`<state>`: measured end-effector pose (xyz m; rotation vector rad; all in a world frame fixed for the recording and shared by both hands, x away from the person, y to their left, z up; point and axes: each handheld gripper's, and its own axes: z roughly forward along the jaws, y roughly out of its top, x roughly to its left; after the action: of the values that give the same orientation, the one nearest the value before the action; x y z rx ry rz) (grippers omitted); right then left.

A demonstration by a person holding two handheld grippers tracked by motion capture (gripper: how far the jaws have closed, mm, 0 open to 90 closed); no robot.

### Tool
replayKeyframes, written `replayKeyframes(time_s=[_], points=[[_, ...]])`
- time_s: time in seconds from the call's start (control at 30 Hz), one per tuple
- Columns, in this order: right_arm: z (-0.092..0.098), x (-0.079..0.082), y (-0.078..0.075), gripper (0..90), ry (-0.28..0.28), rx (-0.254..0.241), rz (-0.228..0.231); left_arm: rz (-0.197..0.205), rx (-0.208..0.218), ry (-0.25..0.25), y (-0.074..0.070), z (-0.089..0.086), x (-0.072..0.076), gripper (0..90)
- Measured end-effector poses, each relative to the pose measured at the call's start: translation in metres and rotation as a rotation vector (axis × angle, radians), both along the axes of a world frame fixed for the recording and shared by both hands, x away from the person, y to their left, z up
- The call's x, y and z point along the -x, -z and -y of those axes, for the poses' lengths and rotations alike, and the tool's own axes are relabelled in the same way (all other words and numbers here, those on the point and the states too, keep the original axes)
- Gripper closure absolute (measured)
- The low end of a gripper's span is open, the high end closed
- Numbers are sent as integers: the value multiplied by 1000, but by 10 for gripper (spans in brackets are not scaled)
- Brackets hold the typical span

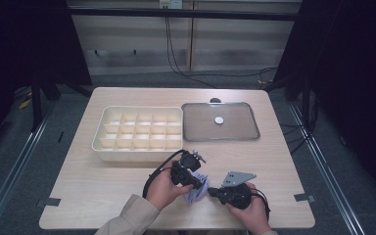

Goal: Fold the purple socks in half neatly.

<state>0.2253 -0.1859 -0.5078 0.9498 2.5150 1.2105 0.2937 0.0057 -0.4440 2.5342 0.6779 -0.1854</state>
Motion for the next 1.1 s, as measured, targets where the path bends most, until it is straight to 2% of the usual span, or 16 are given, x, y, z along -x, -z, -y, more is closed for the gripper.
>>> replayKeyframes(time_s=[0.33,0.4,0.47,0.57,0.8,0.9,1.1], points=[[0,0,0,900,0,-1,1,-8,20,0,4,3,2,790],[0,0,0,900,0,-1,1,-17,37,-7,2,1,1,768],[0,0,0,900,-1,-2,2,-5,41,-8,-1,-1,1,752],[0,0,0,899,1,-4,0,-9,49,-14,-5,-4,-1,727],[0,0,0,899,1,-4,0,11,82,-47,-14,-12,-4,665],[1,0,0,899,3,-3,-3,36,76,-49,-16,-15,-5,652],[1,0,0,898,3,-3,-2,38,64,-67,-15,-23,-10,654]])
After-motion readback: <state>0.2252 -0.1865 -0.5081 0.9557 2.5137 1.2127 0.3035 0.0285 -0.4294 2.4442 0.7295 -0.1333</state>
